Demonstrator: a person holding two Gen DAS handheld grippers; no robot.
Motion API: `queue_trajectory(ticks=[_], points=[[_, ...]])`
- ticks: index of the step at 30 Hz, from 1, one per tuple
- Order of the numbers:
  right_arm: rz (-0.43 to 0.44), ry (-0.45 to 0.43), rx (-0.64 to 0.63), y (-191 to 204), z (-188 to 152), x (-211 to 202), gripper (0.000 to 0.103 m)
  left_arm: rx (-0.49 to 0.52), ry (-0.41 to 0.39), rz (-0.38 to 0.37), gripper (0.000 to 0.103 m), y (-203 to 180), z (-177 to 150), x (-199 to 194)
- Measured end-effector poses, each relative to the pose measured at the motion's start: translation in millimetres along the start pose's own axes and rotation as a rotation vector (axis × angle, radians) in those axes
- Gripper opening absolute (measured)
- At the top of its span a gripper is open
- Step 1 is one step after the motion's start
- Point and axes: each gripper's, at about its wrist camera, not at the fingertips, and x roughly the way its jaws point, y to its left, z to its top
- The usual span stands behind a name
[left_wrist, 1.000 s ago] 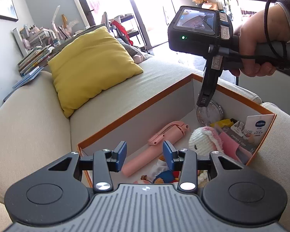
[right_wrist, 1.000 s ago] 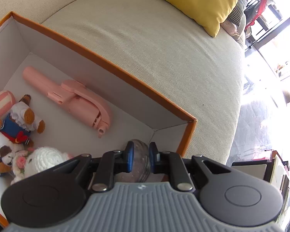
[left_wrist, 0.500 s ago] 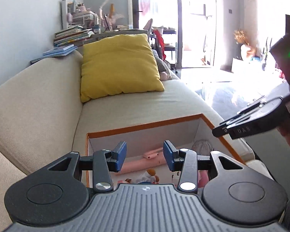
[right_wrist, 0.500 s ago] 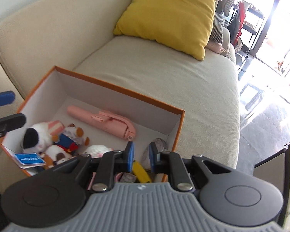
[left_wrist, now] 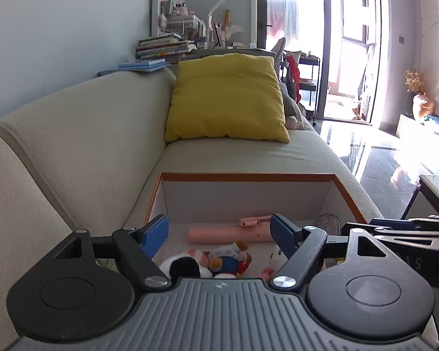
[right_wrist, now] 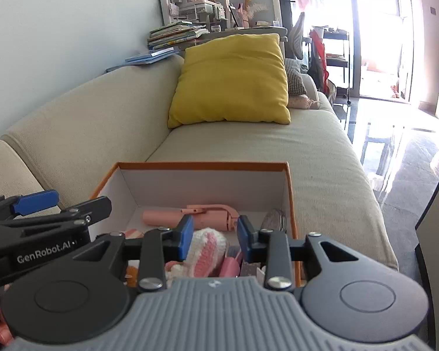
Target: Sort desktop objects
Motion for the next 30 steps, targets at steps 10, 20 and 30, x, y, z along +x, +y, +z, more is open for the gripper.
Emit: queue_trajectory(ticks=[10, 20, 30], points=[[-0.023, 0.047, -0.013, 2, -38, 20, 0.041, -0.023, 0.09, 0.039, 0.09, -1, -28, 15], [-0.031, 0.047, -0.025, 3, -50, 28, 0.043, 0.024, 0.133, 0.056, 0.09, -11, -44, 27], [-0.045, 0.057, -0.032, 2, -51, 34, 0.044, 0.031, 0.129, 0.07, 0.09, -15, -48, 31]])
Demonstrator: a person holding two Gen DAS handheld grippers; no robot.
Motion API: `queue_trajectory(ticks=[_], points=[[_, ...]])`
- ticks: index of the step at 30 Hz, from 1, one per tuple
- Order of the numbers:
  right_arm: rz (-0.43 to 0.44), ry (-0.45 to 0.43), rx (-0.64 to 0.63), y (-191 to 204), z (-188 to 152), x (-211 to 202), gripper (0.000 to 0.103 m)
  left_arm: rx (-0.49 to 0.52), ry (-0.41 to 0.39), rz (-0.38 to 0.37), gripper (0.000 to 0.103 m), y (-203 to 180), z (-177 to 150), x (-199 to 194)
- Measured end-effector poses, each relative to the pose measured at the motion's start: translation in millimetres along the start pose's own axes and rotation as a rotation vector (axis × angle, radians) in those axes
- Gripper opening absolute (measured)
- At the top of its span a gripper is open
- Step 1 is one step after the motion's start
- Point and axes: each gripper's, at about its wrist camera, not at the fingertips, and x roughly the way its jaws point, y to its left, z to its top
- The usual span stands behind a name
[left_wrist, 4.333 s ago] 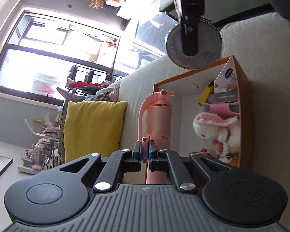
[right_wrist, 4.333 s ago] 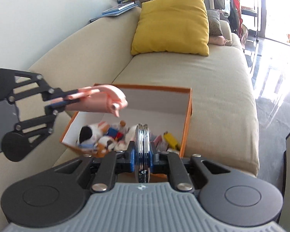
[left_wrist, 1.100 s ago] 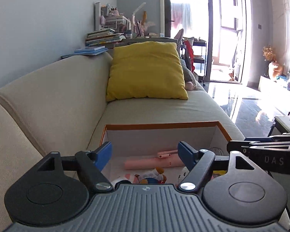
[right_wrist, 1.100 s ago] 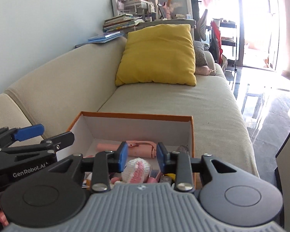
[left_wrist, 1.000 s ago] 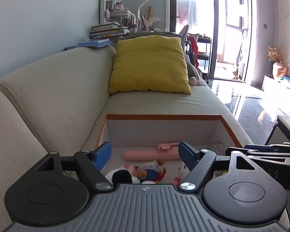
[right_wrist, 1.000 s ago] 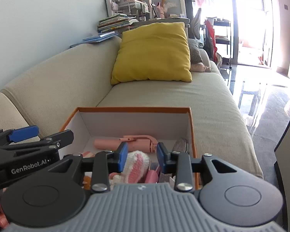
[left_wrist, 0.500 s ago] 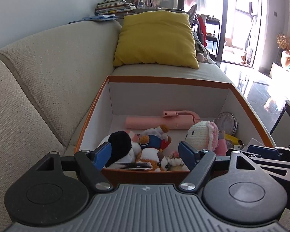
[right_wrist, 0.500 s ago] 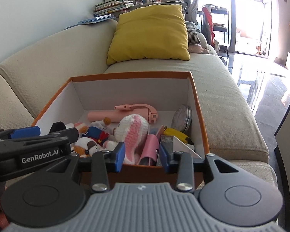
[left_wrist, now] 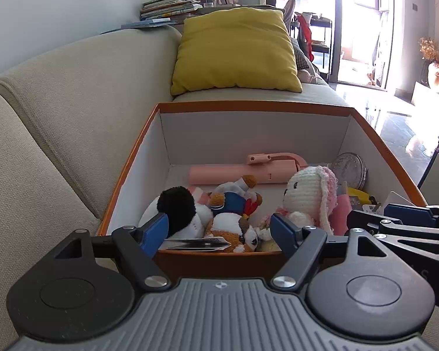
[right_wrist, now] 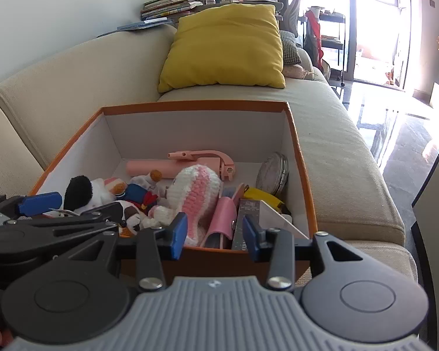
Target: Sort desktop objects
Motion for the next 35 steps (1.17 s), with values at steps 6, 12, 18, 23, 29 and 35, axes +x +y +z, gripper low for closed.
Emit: queue_trajectory(ticks=[6, 12, 18, 23, 29, 35], points=[[-0.012, -0.011, -0.003, -1.0, -2.2, 0.8, 0.05, -0.002, -0.001, 0.002, 0.09, 0.4, 1.2, 1.0], [-0.012, -0.012, -0.005, -1.5, -3.1, 1.0, 0.05, -0.004, -0.002, 0.017, 0.09, -0.4, 0.1, 1.9], [-0.009, -0.005, -0.006, -1.8, -2.5, 1.3, 0.05, -0.002, -0.007, 0.021, 0.09, -1.0, 0.0, 2.1], [-0.011, -0.004, -0.006, -2.1, -2.2, 1.4, 0.05, -0.001, -0.007, 0.02, 0.09, -1.2, 0.0, 2.0], [-0.01, -0.005, -0.007, -2.2, -2.2, 1.3, 0.051, -0.001, -0.007, 0.02, 0.09, -1.4, -0.1, 1.7], [-0.012, -0.004, -0.005, -2.5, -2.2, 1.3, 0.051, 0.0, -0.008, 0.015, 0.09, -1.8, 0.0, 2.5]])
